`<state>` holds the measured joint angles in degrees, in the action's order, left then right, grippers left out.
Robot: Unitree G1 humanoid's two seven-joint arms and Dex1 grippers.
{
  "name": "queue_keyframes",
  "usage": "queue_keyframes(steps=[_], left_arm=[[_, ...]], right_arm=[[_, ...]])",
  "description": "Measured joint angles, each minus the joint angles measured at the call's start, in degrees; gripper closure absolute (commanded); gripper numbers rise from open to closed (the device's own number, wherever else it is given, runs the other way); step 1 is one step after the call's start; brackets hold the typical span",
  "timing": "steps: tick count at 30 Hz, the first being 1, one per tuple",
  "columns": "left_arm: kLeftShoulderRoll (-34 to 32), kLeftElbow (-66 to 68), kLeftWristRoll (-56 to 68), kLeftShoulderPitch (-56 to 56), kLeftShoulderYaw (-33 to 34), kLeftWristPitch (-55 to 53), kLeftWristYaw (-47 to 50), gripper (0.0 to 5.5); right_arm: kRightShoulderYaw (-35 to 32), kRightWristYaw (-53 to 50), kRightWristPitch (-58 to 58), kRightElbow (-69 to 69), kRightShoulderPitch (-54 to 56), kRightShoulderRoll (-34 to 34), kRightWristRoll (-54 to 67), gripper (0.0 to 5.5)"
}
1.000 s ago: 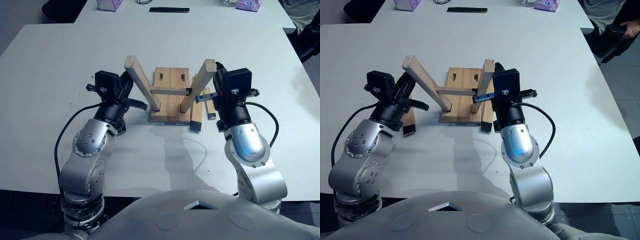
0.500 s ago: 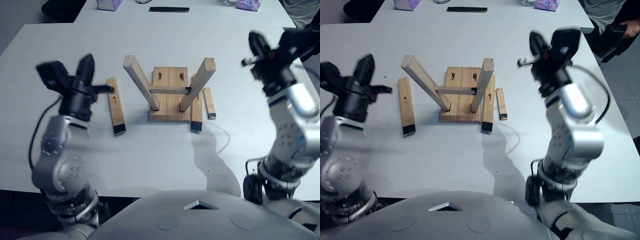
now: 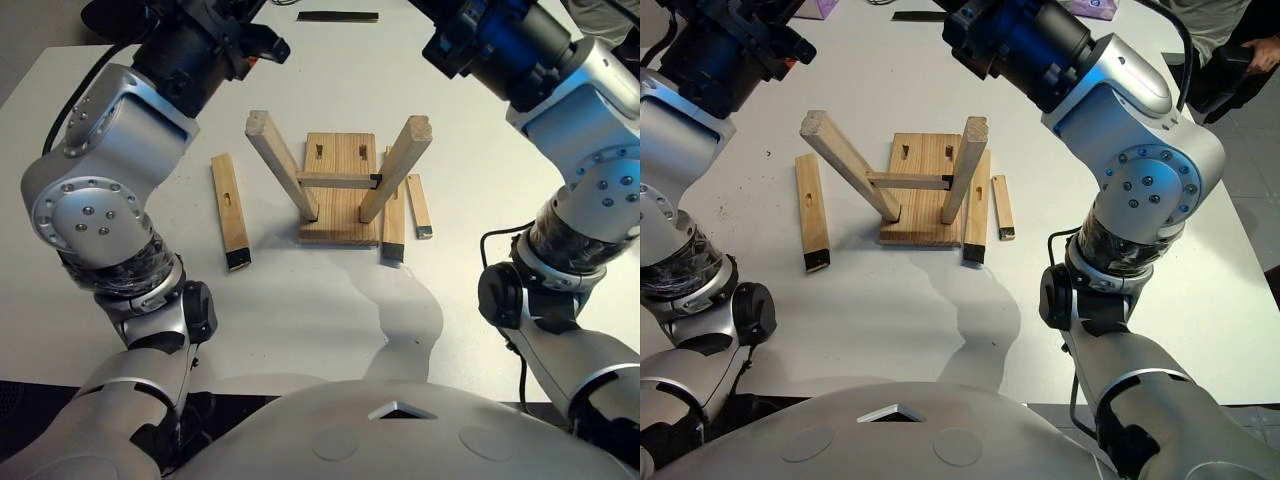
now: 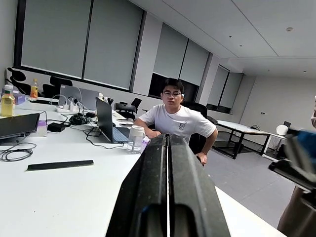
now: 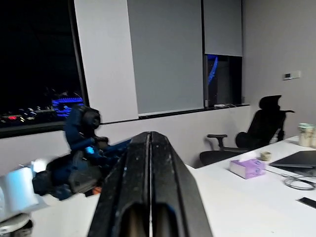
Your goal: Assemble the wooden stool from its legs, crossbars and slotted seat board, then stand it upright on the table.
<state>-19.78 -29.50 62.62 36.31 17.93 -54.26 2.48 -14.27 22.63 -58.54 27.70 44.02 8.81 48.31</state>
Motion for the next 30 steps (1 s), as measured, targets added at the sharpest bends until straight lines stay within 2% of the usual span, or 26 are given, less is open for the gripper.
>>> queue_keyframes(steps=[2,6,9,14,18,20,22,25,27,30], left_arm=[[0.2,0.3,1.0,-2.1,-0.4,0.0,0.0,5.5],[2.6,-1.2,1.9,-10.3,-4.0,0.5,0.0,5.5],[2.5,-1.9,0.5,-12.6,-5.0,2.5,-0.3,5.5],[2.6,-1.4,3.9,-12.2,-3.4,5.0,0.1,5.5],[0.5,-1.0,12.3,-8.6,6.2,11.0,0.5,5.5],[-2.5,-0.1,13.8,-9.0,10.1,12.7,-2.1,5.5],[-7.2,2.3,10.3,-15.4,11.7,13.1,-8.0,5.5],[-12.2,5.8,-1.1,-30.1,6.9,14.1,-18.4,5.5],[-14.5,6.0,-7.9,-41.4,2.0,15.7,-26.2,5.5],[-17.1,3.8,-17.3,-56.6,-6.7,20.1,-37.5,5.5]], right_arm=[[0.5,-0.3,0.3,0.1,-2.2,0.9,0.6,5.47],[8.8,1.9,3.8,-0.4,-13.9,4.6,-4.3,5.47],[10.9,1.9,6.6,0.0,-15.4,5.1,-5.6,5.47],[6.1,-1.7,4.6,-2.4,-12.5,2.2,2.9,5.47],[-3.8,-5.2,6.0,-7.4,-2.6,4.4,11.8,5.47],[-3.6,-3.7,7.8,-10.7,-2.2,8.7,8.3,5.47],[0.9,-0.2,11.7,-15.8,-5.3,15.4,-1.5,5.47],[12.1,6.3,20.3,-23.1,-11.8,22.4,-16.3,5.47],[18.6,11.3,25.8,-26.8,-15.9,24.2,-22.7,5.47],[27.4,20.4,32.5,-28.1,-19.3,22.3,-26.9,5.47]])
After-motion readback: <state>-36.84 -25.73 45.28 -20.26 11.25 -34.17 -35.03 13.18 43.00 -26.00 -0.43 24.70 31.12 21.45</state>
